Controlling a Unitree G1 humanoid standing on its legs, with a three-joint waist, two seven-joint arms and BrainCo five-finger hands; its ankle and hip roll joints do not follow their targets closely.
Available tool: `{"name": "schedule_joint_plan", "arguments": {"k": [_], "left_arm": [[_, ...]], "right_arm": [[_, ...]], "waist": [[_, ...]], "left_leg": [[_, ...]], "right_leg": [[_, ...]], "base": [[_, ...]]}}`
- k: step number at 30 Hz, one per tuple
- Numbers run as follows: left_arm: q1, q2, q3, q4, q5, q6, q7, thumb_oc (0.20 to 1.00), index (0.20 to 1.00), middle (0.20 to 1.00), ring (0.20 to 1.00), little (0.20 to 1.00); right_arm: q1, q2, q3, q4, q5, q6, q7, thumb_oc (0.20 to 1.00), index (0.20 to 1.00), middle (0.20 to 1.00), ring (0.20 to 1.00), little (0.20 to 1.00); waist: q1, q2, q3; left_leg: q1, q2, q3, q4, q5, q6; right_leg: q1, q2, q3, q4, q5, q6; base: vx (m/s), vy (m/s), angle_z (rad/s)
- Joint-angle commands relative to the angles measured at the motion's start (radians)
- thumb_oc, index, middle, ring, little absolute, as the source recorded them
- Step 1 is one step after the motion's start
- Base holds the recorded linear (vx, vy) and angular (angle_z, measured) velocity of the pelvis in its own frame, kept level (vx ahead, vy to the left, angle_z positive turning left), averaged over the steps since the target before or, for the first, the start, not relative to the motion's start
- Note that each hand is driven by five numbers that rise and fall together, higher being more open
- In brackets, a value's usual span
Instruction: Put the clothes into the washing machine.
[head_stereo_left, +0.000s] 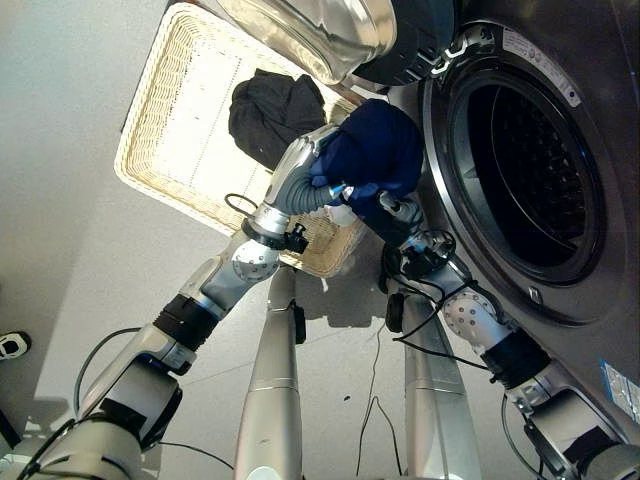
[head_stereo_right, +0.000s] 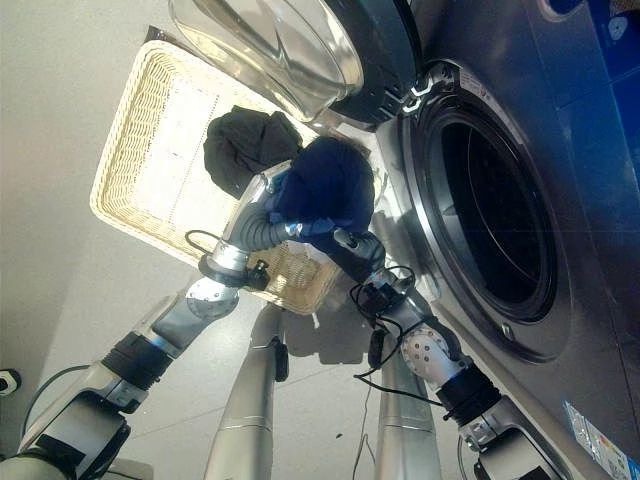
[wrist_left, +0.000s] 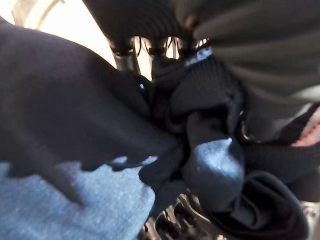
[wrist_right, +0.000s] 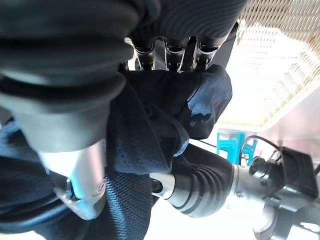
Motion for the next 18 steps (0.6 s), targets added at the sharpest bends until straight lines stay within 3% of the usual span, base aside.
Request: {"name": "schedule_joint_plan", "arguments": {"k": [1, 2, 3, 18], "left_arm": [[-0.035, 0.04, -0.024, -0.089, 0.006, -0.017, -0.007, 0.2, 0.2, 0.2, 0.2, 0.2], [-0.034, 0.042, -0.023, -0.089, 0.007, -0.019, -0.009, 0.2, 0.2, 0.2, 0.2, 0.2], [-0.034, 0.044, -0.022, -0.087, 0.014, -0.021, -0.009, 0.2, 0.2, 0.2, 0.2, 0.2], [-0.046, 0.071, -0.039, -0.096, 0.133, -0.001, 0.014, 0.2, 0.2, 0.2, 0.2, 0.2]], "right_arm": [[-0.016, 0.038, -0.047, -0.17, 0.063, -0.068, 0.069, 1.0, 1.0, 1.0, 1.0, 1.0], [-0.015, 0.037, -0.05, -0.171, 0.072, -0.071, 0.074, 0.799, 0.799, 0.799, 0.799, 0.799], [-0.012, 0.037, -0.051, -0.17, 0.081, -0.077, 0.079, 0.2, 0.2, 0.2, 0.2, 0.2], [0.002, 0.028, -0.051, -0.19, 0.094, -0.088, 0.074, 0.2, 0.2, 0.2, 0.2, 0.2]], "waist": [[0.016, -0.057, -0.007], [0.016, -0.057, -0.007], [0.015, -0.057, -0.007], [0.011, -0.052, -0.007]], "left_leg": [[0.024, -0.115, 0.022, 0.107, -0.129, 0.06], [0.024, -0.115, 0.023, 0.108, -0.129, 0.06], [0.023, -0.115, 0.024, 0.109, -0.13, 0.06], [0.016, -0.111, 0.036, 0.111, -0.128, 0.058]], "right_leg": [[0.077, 0.054, -0.04, -0.285, 0.231, 0.095], [0.077, 0.053, -0.041, -0.285, 0.231, 0.095], [0.076, 0.053, -0.041, -0.284, 0.23, 0.095], [0.066, 0.048, -0.044, -0.283, 0.235, 0.096]], "base": [[0.0, 0.0, 0.0], [0.0, 0.0, 0.0], [0.0, 0.0, 0.0], [0.0, 0.0, 0.0]]}}
